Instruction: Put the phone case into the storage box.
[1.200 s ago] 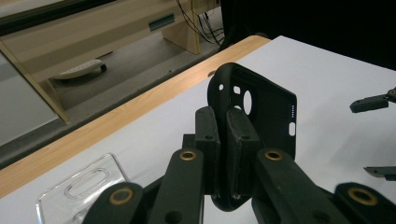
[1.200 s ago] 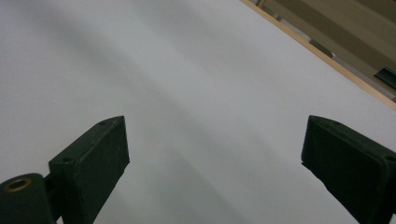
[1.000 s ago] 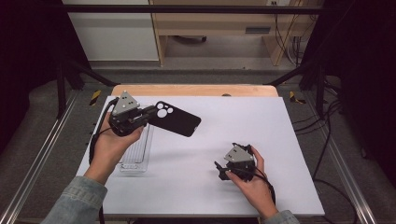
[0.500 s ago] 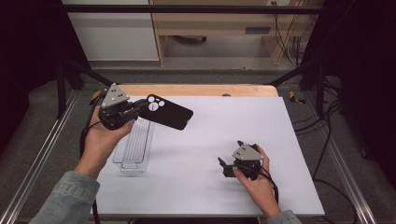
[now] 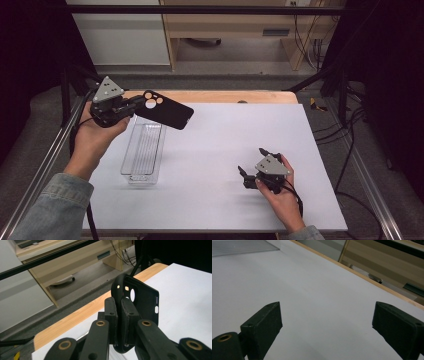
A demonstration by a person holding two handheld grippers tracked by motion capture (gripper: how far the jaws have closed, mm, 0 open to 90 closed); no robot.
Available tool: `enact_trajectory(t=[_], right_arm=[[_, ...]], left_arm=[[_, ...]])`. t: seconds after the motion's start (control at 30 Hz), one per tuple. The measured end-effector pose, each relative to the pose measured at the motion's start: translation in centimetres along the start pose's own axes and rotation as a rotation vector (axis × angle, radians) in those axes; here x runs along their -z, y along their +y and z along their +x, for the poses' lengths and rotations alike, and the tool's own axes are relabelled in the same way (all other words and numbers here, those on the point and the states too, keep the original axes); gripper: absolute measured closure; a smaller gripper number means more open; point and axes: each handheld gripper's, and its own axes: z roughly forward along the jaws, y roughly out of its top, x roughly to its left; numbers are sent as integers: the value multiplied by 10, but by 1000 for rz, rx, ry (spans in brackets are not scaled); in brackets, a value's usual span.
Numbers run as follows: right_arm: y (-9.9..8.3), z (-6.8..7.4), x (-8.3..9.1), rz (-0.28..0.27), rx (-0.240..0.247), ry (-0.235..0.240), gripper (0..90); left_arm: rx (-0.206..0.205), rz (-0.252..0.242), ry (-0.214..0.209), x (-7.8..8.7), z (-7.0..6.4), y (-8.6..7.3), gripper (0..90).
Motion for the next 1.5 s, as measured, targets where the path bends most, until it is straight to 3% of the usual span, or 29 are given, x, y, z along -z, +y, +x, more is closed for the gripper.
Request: enact_trajectory(t=[0.2,0.63,0.77,1.2,1.5], right_arm=[[-1,-9,10,-55,-32,-25,113],[-16,-23,22,-61,-107,-20,80],[-20,-27,25,-75,-155,0,81],[-27,-33,41,-121,-164,-18,55],[-36,-38,53,-142,-187,-36,49]], left_arm=[[-12,21,31,4,11,-4,842],[-38,60,92,12,31,-14,842],[-56,67,110,13,33,-13,842],[-90,84,118,12,35,-13,842],[-140,116,134,10,33,-11,842]])
